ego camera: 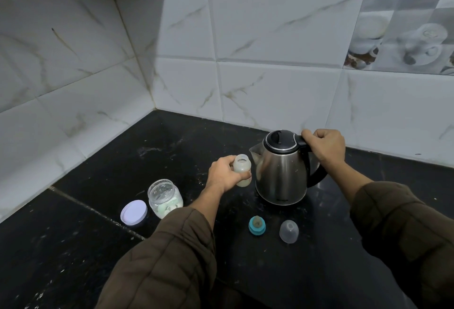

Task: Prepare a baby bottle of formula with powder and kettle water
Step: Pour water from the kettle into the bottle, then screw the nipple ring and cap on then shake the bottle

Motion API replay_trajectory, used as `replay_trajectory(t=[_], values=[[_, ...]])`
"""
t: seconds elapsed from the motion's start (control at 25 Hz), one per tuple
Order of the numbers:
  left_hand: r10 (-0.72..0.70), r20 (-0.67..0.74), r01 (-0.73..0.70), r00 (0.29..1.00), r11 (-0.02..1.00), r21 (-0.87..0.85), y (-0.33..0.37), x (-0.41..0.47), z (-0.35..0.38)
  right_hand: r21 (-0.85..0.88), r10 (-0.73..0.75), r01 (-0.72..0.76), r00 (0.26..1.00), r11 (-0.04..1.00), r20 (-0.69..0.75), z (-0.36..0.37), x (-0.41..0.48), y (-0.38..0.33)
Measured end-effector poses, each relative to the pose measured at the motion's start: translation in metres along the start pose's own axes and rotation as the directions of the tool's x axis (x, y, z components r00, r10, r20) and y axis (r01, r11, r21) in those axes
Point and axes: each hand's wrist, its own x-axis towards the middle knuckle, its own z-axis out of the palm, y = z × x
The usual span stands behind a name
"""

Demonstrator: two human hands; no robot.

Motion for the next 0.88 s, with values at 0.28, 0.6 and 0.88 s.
replay_trajectory(t=[0.28,0.6,0.88], values=[[-0.016,0.009,0.016,1.0,1.0,0.007,0.004,-0.002,0.009,0.009,0.017,-0.017,1.0,1.0,0.017,-0.005,0.001,0.013],[-0.015,-0.006,0.015,1.0,0.998,0.064,0.008,-0.01,0.012,-0.132,0.075,-0.063,0.993,0.989,0.089,-0.007,0.001,0.002],[-0.015,-0.052,0.02,0.999,0.996,0.09,0.004,-0.022,-0.009,-0.171,-0.403,0.402,0.915,0.9,0.033,0.026,-0.02,-0.058]])
